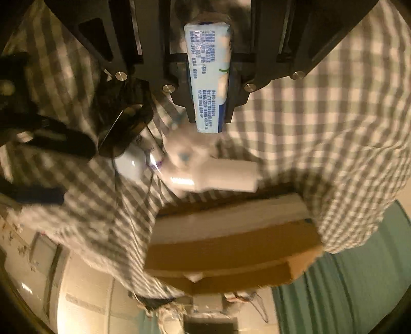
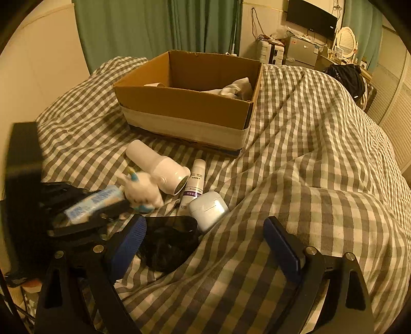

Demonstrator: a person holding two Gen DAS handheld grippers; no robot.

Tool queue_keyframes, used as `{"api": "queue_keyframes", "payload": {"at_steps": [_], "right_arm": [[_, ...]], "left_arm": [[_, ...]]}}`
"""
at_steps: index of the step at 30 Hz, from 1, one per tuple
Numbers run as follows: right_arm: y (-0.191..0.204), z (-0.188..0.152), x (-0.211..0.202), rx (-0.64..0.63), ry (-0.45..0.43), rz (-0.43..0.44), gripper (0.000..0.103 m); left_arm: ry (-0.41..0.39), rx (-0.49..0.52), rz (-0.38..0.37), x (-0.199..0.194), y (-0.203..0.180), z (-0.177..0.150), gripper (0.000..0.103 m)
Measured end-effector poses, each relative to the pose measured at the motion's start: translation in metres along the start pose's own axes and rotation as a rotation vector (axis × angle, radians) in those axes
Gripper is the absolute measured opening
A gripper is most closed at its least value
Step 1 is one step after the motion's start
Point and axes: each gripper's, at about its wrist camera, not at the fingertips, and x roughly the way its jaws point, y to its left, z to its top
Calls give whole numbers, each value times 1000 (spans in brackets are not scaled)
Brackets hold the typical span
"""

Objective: Organize objects
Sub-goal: 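Grasp the black glasses case with the right tool while the left tool grasps the blue toothpaste box, then carry the glasses case and toothpaste box into the box and release both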

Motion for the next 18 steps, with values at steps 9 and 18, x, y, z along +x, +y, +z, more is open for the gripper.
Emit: {"api": "queue_keyframes", "payload": {"at_steps": [9,18], "right_arm": [[27,1,20,-97,65,12,93],[51,-6,58,-182,178,-30,93]], "left_arm": [[-92,-100,46,-32,40,9,18],[-78,-137,34,-27,55,4,18]]}}
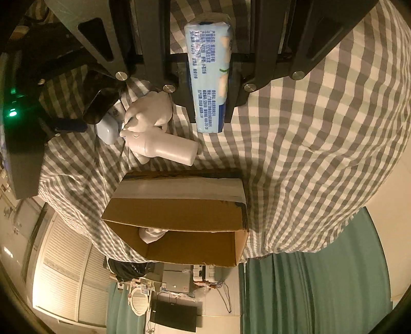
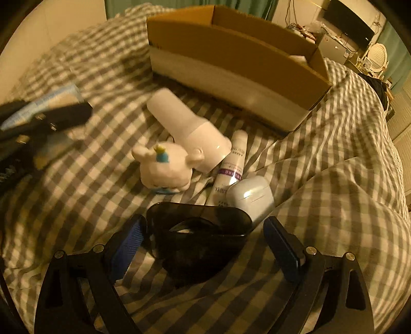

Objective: Organize objects
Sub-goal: 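Carry the glasses case and toothpaste box into the box and release both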

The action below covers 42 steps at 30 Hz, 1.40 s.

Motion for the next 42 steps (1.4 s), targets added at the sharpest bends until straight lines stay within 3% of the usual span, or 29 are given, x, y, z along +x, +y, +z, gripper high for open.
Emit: {"api": "queue_keyframes", "payload": {"at_steps": [1,3,20,33,42], "right_arm": [[0,0,2,-2,5,-4,92],[0,0,1,4,-5,-2,79],[-6,7,-61,61,-213,67,79],[-42,84,-160,68,-497,42,79],[-83,159,-153,130,-560,51,79]], "left_arm": [[-1,2,-2,0,0,-1,18],[-2,4,-4,-2,-2,-3,18],[-34,-20,-10,-28,3,8,19],[-196,26,14,-53,-2,105,19],[-230,21,-6,-15,1,180,19]]}}
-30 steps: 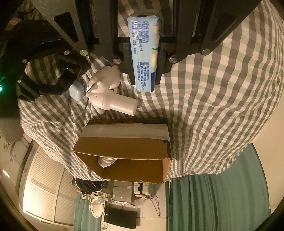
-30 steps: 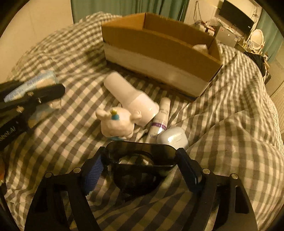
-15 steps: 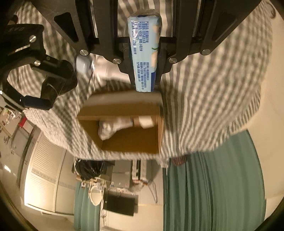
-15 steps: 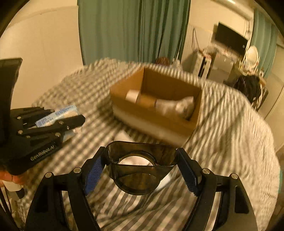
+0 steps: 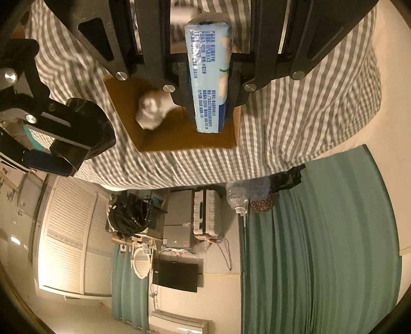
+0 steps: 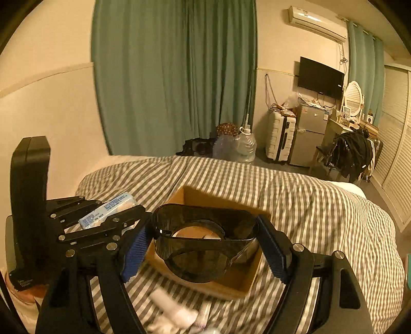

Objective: Organize objects
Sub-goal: 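Carry the glasses case and toothpaste box into the box and release both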

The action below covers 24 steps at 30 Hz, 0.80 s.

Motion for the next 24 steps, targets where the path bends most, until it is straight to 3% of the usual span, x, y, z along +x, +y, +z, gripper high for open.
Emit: {"api": "queue_keyframes", "payload": {"at_steps": [5,14,22,24], "right_arm": [[-26,10,54,44,39,-14,79],[-55,-17,146,125,164,-8,79],[-61,-27,160,137,192,-23,79],[-57,-27,156,139,189,-12,79]], "left_arm": [[12,12,-15,52,1,12,19],[116,83,-23,122,-5,-10,19],[157,97,-37,137,-6,-15,19],[158,109,-37,136,-8,-16,25]]}}
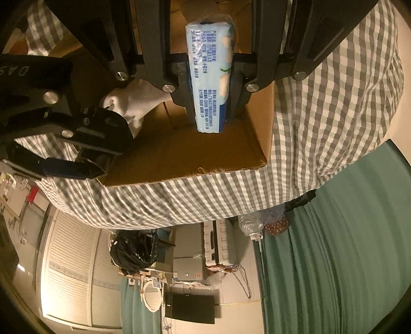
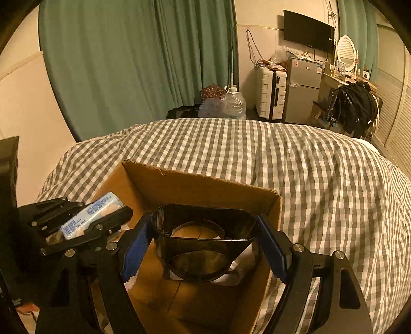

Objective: Organize objects
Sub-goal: 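Carry the glasses case and toothpaste box into the box and release both, then lower the left tool onto the white unicorn figurine and close on it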

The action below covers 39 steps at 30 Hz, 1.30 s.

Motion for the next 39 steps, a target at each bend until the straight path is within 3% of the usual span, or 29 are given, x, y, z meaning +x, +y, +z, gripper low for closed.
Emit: {"api": "queue_keyframes", "payload": {"at_steps": [1,2,3,5,6,18,22,28,33,39], "right_arm": [[2,2,0,1,-2,10,79],[2,2,-2,5,-6,20,79],[3,3,-4,7,-10,23,81],[4,4,-11,5,-27,5,85],[5,5,-18,2,-40,-8,86],[11,15,-115,-12,-182,-57,89],[23,12,-146,-32,-215,-57,89],[34,-6,-183,-58,-243,-22,89],[37,-35,-182,-69,-214,-4,89],[33,-80,-150,-73,-128,-4,89]], "left_arm": [[-1,4,1,-1,-1,-1,28],[-2,5,1,-2,-1,-1,39],[-8,5,3,-5,-2,-2,57],[-32,-1,11,-11,-1,-4,72],[-41,-3,14,-15,-1,-4,75],[-125,-61,38,-92,1,-2,87],[-161,-82,85,-125,1,-2,97],[-183,-140,172,-155,5,-22,99],[-175,-183,218,-158,-2,-53,99],[-120,-239,212,-141,-15,-99,99]]}}
